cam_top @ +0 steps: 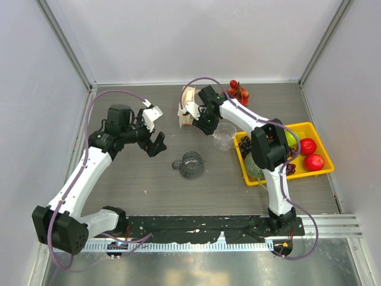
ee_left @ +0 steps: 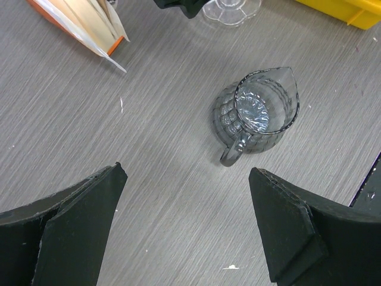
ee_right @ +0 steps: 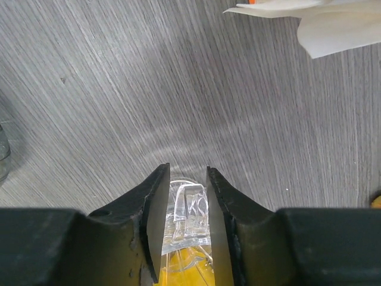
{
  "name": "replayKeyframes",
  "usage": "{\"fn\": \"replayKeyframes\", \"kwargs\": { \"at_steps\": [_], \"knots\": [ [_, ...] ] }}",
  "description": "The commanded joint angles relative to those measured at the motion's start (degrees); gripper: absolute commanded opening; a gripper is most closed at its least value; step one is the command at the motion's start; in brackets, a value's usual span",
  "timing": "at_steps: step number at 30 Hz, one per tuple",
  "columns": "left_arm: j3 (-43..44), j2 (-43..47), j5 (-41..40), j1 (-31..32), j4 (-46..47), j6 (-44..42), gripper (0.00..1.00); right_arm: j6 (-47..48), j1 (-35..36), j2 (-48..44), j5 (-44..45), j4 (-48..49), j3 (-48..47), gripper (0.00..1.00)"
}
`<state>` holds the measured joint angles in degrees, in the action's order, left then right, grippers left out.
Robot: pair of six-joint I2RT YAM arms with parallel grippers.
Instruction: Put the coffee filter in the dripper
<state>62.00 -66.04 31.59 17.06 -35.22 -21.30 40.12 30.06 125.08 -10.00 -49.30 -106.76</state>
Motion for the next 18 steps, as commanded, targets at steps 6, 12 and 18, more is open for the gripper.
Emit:
{"fn": "replayKeyframes", "kwargs": {
  "at_steps": [6,12,18],
  "knots": [
    [0.8,-1.0,4.0,-4.0,4.2,3.5,0.96,4.2,2.2,-5.8,-0.3,-1.5,0.3,0.24],
    [0.0,-0.6,4.3,-4.8,4.2,3.3,0.96,4.4,4.2,-6.1,-1.6,-0.2,0.2,0.24],
    [-0.9,-0.6,4.7,-6.2,5.2,4.7,0.96,4.7,6.9,-4.8,-2.7,0.3,-1.3,0.24]
  ]
}}
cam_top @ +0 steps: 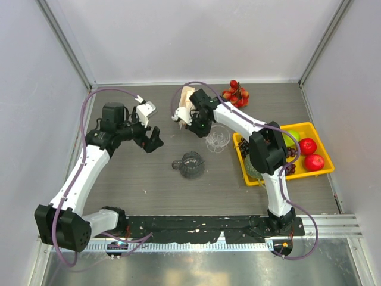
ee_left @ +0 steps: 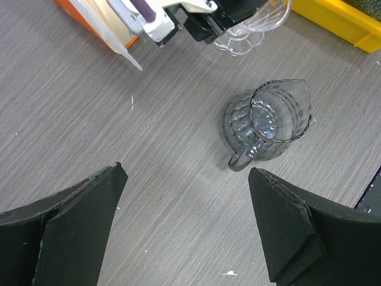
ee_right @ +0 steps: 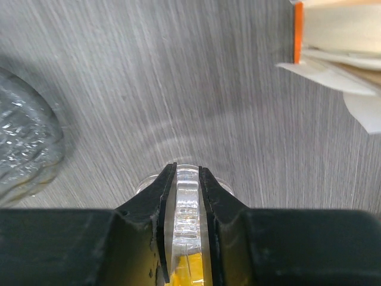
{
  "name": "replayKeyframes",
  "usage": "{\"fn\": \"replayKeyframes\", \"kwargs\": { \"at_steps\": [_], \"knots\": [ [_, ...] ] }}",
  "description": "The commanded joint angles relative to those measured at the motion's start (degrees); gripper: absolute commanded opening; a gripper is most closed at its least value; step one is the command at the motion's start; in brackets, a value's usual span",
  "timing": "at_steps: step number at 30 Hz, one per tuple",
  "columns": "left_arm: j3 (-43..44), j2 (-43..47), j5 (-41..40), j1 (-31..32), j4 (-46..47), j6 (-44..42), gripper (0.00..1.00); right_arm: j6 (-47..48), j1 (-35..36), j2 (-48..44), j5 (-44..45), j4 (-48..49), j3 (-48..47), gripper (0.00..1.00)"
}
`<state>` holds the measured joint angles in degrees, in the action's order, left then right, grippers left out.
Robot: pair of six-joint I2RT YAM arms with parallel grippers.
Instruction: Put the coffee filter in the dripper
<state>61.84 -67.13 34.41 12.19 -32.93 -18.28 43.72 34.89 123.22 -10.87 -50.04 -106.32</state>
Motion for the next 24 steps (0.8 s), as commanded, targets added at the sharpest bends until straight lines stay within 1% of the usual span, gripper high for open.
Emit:
{"fn": "replayKeyframes", "kwargs": {
  "at_steps": [1,9,12,14,15,16,20,23,24],
  "knots": [
    [-0.8,0.5,2.3,-2.1,3.1,2.2,0.96,1.1,2.5,-2.3,-1.9,1.1,-2.1,0.24],
    [-2.7,0.8,5.0,-7.8,7.0,6.7,0.96,0.6,5.4,-0.3,-2.5,1.1,-5.5,0.28],
    [-4.4,1.3,6.5,-10.6,10.4,9.8,0.97,0.2,5.7,0.2,-2.7,1.1,-6.4,0.34],
    [-5.1,1.2,7.2,-11.9,12.8,12.3,0.98,-0.2,5.8,0.6,-2.7,1.1,-7.4,0.35],
    [-5.1,1.0,7.3,-14.4,13.6,12.7,0.98,-0.3,5.8,0.6,-2.7,1.1,-7.8,0.36],
    [-5.1,0.8,7.6,-14.9,14.0,13.3,0.98,-0.3,5.9,0.7,-2.7,1.1,-8.0,0.38],
    [-4.5,0.0,6.9,-16.3,14.6,13.0,0.98,-1.1,5.9,0.0,-3.6,1.0,-9.5,0.43],
    [-4.0,-1.9,6.9,-15.9,13.6,9.8,0.96,-3.1,5.4,-2.5,-5.6,1.1,-10.7,0.49],
    [-3.5,-2.6,6.6,-15.4,12.5,7.7,0.95,-4.0,5.0,-4.1,-6.9,1.1,-11.6,0.52]
  ]
}}
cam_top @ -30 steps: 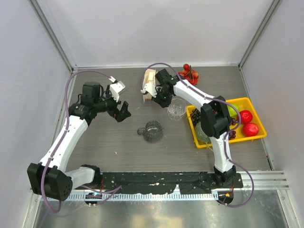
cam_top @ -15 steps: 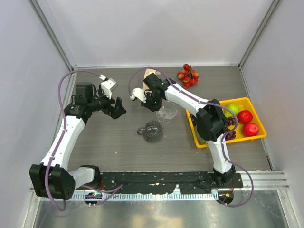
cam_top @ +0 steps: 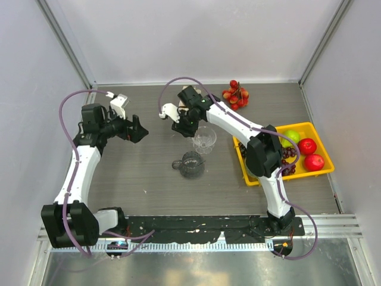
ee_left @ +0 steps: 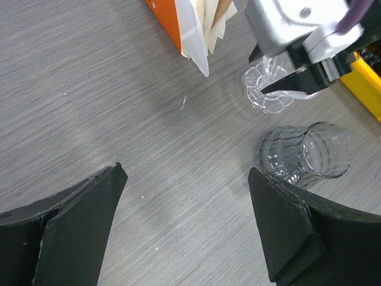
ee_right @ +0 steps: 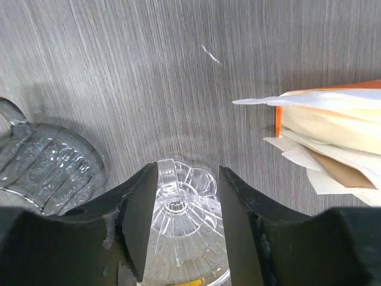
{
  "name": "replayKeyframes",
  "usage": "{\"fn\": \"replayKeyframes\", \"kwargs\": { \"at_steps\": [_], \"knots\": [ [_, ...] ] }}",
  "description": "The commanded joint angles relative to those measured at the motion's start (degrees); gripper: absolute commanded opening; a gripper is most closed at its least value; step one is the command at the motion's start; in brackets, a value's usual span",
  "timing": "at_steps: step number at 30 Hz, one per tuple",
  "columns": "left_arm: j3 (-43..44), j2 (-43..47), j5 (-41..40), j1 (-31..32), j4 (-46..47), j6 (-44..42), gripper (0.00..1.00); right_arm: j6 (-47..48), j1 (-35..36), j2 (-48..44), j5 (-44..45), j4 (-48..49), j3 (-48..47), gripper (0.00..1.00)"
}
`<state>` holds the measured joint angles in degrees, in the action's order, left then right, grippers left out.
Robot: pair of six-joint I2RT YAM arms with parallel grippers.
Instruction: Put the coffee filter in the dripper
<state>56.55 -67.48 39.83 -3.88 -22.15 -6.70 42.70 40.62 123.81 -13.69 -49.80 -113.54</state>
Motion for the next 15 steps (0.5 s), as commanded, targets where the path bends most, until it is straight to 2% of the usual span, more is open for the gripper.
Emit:
{"fn": "replayKeyframes", "kwargs": {
  "at_steps": [1,4,8,12,15],
  "knots": [
    [2.4,-3.2,1.0,1.4,0.3,-6.2,0.94,-4.6,-1.2,-5.7,-5.1,0.8,-4.8,0.53],
    [4.3,-5.6,0.0,3.3,-2.6,-13.0,0.93,-7.5,-4.7,-10.2,-9.8,1.3,-5.5,0.58],
    [9.3,-10.4,-1.0,9.2,-8.1,-22.7,0.89,-13.5,-12.0,-15.4,-14.7,4.4,-2.3,0.64],
    [15.6,-16.4,-2.6,14.9,-14.4,-34.4,0.86,-18.3,-19.6,-19.4,-17.7,5.7,0.7,0.71],
    [20.7,-21.5,-2.4,17.8,-20.1,-42.2,0.83,-20.8,-24.9,-23.2,-17.9,6.9,3.8,0.81]
  ]
}}
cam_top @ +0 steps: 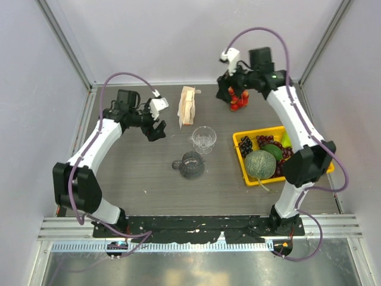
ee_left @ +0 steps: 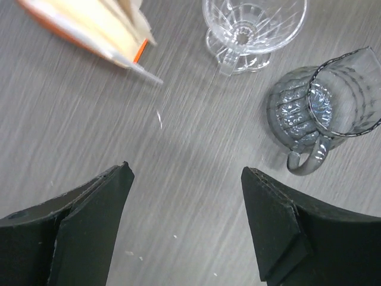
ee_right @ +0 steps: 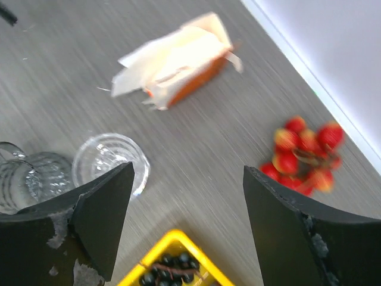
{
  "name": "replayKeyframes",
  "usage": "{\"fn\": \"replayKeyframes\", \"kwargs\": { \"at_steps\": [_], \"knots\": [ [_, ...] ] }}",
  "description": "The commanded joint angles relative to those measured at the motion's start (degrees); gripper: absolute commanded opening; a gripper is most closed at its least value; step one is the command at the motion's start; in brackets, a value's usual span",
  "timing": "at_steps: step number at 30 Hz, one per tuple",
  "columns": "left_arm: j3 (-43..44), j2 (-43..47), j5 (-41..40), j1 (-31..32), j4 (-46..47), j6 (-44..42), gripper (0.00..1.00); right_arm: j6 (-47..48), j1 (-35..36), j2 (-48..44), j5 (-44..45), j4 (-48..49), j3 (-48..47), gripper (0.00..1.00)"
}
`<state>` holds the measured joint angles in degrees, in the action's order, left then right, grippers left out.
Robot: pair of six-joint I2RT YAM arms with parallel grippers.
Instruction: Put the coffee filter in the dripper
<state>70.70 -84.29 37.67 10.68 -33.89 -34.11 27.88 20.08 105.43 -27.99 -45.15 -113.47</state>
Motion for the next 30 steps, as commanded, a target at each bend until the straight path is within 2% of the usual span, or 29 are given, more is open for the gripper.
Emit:
{"fn": "replayKeyframes", "kwargs": {
  "at_steps": [1,4,8,15,19,25,30],
  "knots": [
    [8.1,-6.6,0.1,4.3,-10.4,-17.0,0.83,-6.7,-5.1,-5.7,-3.4,2.8,5.2,0.82],
    [12.6,-11.1,2.4,6.6,-15.3,-22.9,0.8,-8.4,-9.7,-9.3,-3.2,3.7,8.4,0.89],
    [16.1,-16.1,1.4,10.4,-17.1,-24.4,0.74,-10.3,-13.6,-13.1,-3.3,4.7,13.2,0.93],
    [15.6,-20.2,-4.5,15.7,-10.8,-20.3,0.64,-10.7,-15.9,-19.3,-2.5,6.4,18.7,0.93],
    [15.7,-22.3,-7.3,17.9,-7.8,-19.2,0.62,-10.7,-16.0,-21.1,-2.6,6.5,20.7,0.94],
    [21.3,-27.6,-15.2,20.6,-7.5,-16.2,0.6,-11.9,-16.1,-22.9,-3.2,6.4,22.8,0.94],
    [22.9,-29.3,-14.3,21.7,-6.6,-15.3,0.6,-11.4,-16.2,-24.0,-2.3,6.5,24.0,0.94]
  ]
}}
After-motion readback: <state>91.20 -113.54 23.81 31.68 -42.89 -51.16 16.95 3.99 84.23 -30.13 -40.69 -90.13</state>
